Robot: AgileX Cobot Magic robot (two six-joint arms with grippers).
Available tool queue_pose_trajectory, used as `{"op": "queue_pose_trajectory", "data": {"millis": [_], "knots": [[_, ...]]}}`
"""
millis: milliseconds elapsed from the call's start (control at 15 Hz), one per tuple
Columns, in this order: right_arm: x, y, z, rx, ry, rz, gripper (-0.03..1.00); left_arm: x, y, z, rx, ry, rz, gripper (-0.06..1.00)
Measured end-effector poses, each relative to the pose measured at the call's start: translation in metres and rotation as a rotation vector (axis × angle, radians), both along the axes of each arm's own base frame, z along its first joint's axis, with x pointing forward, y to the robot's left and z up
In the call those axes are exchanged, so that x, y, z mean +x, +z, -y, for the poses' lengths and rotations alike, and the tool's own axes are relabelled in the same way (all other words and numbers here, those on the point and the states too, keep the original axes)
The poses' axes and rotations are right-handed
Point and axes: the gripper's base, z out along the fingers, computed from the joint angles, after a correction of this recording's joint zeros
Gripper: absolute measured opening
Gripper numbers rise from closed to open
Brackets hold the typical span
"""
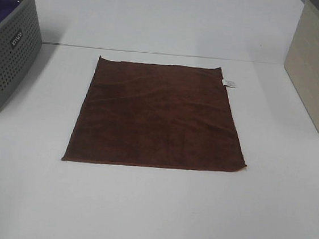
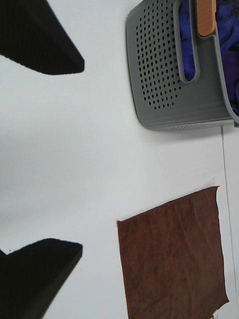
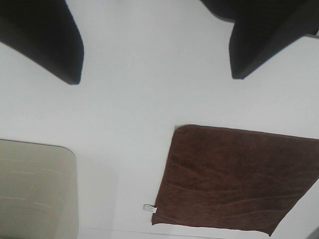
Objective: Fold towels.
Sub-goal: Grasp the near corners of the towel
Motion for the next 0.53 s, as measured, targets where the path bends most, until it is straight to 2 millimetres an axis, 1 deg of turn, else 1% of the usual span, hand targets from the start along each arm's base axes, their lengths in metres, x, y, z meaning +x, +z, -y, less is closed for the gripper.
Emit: {"op": "queue_pose_trajectory", "data": {"millis": [533], "knots": [[0.0, 0.0, 0.0, 0.0, 0.0, 0.0, 0.76, 0.0, 0.0, 0.0, 0.0, 0.0, 0.0, 0.85]]}}
